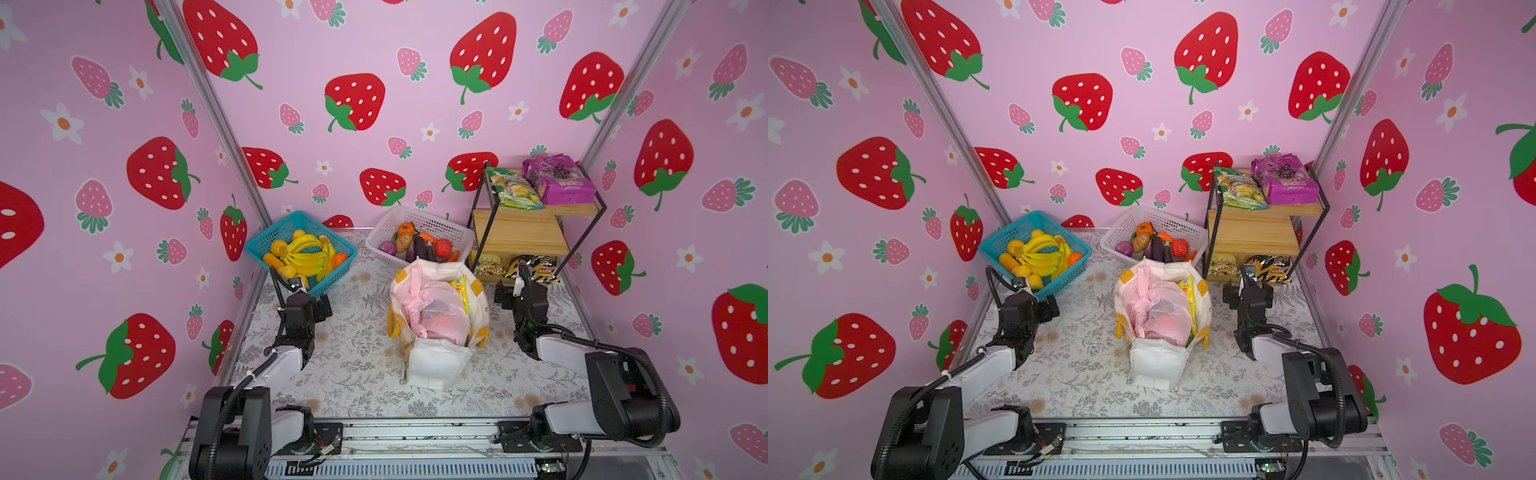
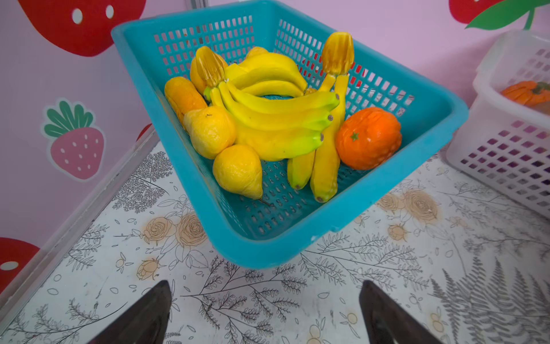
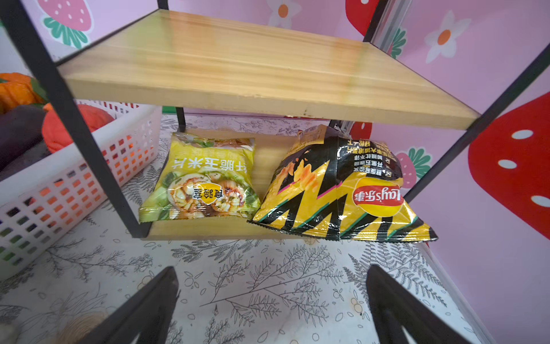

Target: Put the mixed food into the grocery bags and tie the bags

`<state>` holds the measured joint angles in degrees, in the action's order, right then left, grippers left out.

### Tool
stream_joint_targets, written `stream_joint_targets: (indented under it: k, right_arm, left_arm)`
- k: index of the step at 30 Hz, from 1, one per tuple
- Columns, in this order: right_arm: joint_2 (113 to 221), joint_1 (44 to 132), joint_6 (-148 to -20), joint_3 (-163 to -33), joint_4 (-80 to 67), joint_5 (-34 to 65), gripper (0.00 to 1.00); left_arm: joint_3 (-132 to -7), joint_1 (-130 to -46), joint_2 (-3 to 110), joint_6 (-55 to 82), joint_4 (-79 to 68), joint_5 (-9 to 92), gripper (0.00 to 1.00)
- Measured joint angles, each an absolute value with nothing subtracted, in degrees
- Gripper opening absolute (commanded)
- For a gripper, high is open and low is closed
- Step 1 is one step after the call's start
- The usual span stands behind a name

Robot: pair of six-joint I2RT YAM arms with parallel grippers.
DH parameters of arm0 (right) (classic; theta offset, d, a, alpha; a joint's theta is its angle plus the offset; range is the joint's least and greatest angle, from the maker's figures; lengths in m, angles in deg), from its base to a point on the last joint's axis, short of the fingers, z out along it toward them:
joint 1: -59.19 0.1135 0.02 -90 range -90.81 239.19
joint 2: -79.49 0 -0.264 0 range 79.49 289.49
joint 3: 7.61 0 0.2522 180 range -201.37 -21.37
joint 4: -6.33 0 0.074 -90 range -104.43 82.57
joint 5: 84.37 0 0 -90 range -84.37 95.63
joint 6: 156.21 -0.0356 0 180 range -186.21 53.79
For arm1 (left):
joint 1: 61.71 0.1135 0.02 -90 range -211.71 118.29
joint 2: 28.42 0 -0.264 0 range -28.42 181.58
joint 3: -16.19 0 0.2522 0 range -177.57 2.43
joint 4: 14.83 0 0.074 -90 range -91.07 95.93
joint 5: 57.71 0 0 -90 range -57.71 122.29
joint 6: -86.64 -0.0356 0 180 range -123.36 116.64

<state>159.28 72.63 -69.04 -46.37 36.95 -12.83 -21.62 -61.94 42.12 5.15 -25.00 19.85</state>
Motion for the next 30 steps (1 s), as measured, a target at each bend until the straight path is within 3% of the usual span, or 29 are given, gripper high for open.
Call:
stream_joint_targets:
  k: [8, 14, 30]
  right_arm:
    - [162.47, 72.41, -66.18, -39.11, 46.94, -11.78, 1.0]
    - [168.35, 70.9, -65.28, -33.65, 62.72, -12.35, 1.0]
    - [170.23, 68.06, -67.23, -35.13, 64.32, -11.89, 1.0]
  left_arm:
    - [-21.34, -59.51, 50.56, 2.92, -36.99, 25.38, 0.99]
    - [-20.29, -58.31, 60.18, 2.68, -43.9, 28.92, 0.99]
    - [-21.88, -61.02, 60.46, -0.29, -44.21, 29.73, 0.99]
